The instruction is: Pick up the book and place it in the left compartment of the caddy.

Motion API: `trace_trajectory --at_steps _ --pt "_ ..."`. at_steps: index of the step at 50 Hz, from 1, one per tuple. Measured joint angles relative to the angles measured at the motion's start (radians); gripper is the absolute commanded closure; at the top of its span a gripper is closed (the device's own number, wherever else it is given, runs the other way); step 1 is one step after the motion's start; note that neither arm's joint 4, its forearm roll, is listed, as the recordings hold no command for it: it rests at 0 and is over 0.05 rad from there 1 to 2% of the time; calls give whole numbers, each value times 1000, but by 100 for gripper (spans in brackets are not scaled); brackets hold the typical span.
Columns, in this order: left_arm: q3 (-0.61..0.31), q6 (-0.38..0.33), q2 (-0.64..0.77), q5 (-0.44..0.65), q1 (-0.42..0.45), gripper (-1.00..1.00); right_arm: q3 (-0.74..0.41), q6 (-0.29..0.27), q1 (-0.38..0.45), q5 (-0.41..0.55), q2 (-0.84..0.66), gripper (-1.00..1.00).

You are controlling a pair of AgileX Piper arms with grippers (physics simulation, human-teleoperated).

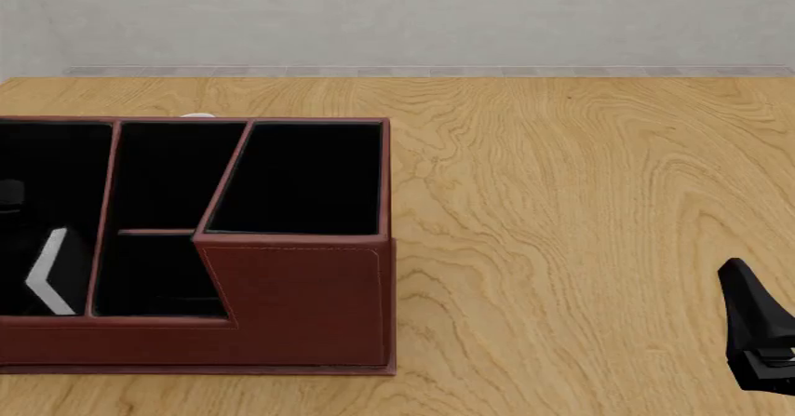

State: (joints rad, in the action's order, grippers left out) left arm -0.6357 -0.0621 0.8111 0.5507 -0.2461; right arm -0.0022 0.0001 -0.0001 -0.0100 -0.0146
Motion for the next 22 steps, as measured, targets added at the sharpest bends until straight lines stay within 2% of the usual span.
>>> trace_trajectory --at_steps 22 --pt "-153 45 -351 405 57 -100 0 0 0 0 0 -100"
